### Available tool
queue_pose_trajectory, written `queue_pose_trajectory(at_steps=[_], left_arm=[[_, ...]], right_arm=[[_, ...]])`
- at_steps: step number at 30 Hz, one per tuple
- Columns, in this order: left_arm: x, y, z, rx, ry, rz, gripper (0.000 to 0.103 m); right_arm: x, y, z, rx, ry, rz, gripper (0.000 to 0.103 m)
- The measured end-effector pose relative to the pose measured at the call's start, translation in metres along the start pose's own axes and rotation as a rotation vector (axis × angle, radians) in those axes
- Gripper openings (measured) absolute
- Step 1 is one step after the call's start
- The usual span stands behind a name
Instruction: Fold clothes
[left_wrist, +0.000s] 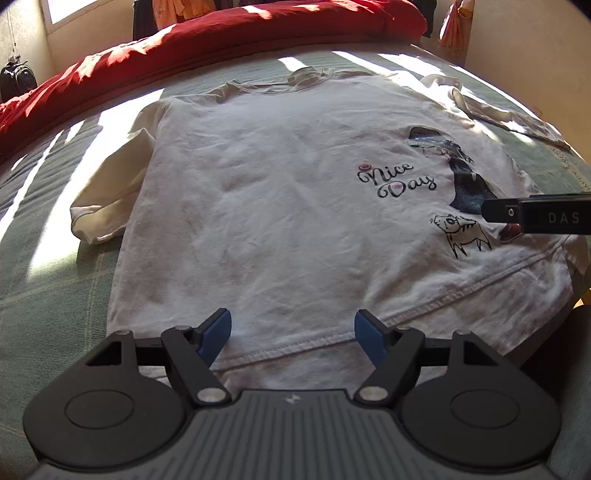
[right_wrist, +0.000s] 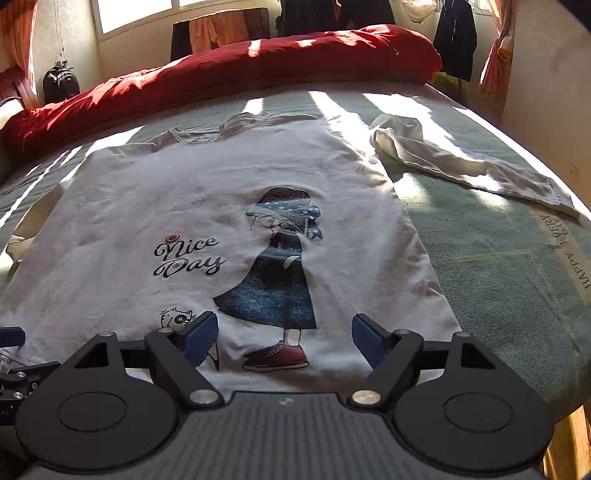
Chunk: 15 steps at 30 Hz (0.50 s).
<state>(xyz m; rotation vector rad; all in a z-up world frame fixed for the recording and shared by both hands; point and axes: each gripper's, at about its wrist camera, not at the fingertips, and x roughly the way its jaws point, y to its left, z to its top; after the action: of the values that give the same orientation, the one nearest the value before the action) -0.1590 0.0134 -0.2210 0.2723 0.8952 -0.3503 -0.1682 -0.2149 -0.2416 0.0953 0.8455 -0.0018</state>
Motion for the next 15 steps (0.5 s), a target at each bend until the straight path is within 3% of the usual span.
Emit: queue_pose_trajectory(at_steps=[5,8,10,13,15], left_arm=[[0.005,0.011,0.001,-0.04,0.034,0.035,0.074],[0.01,0.017,-0.006,-0.078,0.071,0.036,0.075],[0.008,0.017,-0.011,-0.082,0.064,0.033,0.075],[0.007,0.015,-0.01,-0.078,0.069,0.039,0.075],[0.008,0.013,-0.008,-0.08,0.077,0.045,0.076]], right_arm=[[0.007,0.034,0.014,-0.065,-0.028,0.083,0.083],[0.016,0.049,0.001,-0.046,0.033,0.141,0.087],[0.009,0.056,-0.015,-0.076,0.013,0.142,0.092],[-0.012,0.044,-0.025,-0.058,-0.004,0.205,0.094],[-0.024,0.019,-0.023,0.049,-0.055,0.21,0.094]])
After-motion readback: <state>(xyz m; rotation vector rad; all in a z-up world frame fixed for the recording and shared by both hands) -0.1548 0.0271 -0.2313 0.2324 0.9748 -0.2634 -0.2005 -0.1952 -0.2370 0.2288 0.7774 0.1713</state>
